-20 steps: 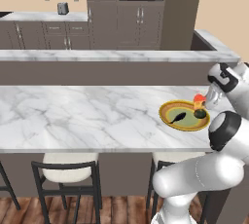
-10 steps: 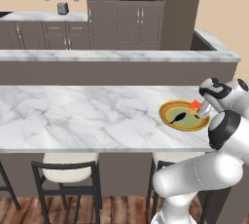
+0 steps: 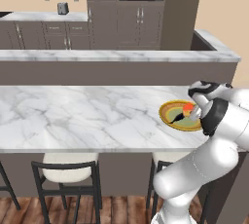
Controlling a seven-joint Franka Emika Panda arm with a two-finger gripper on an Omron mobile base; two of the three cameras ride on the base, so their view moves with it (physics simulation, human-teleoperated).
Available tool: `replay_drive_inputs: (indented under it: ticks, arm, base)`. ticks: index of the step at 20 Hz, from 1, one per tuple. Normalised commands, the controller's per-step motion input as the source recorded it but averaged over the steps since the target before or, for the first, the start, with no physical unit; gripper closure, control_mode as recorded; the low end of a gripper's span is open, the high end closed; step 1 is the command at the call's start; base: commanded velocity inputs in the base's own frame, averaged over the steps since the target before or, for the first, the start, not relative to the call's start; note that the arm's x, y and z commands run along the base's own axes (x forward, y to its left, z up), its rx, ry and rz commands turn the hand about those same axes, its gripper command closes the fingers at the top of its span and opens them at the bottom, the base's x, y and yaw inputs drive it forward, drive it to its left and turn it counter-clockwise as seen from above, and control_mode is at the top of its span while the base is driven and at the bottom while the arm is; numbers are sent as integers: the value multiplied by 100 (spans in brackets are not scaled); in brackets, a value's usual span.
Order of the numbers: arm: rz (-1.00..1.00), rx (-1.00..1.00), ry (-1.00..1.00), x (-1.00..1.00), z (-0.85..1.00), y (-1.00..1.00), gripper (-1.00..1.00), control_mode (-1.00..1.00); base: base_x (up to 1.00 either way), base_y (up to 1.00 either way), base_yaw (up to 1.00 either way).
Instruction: Take the cheese, fish, and squash from the fridge and place them on the plate on the dining counter to create an appetizer plate.
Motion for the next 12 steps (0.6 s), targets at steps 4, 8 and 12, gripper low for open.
replay_drive_inputs:
  ticks: [4,8,12]
  arm:
    - [0,0,0,13,-18,-19,100,-100]
    - [0,0,4,3,-29,-29,100,-100]
    - [0,0,5,4,-41,-22,100,-100]
  base:
    - [0,0,0]
    - [0,0,0]
    - [0,0,0]
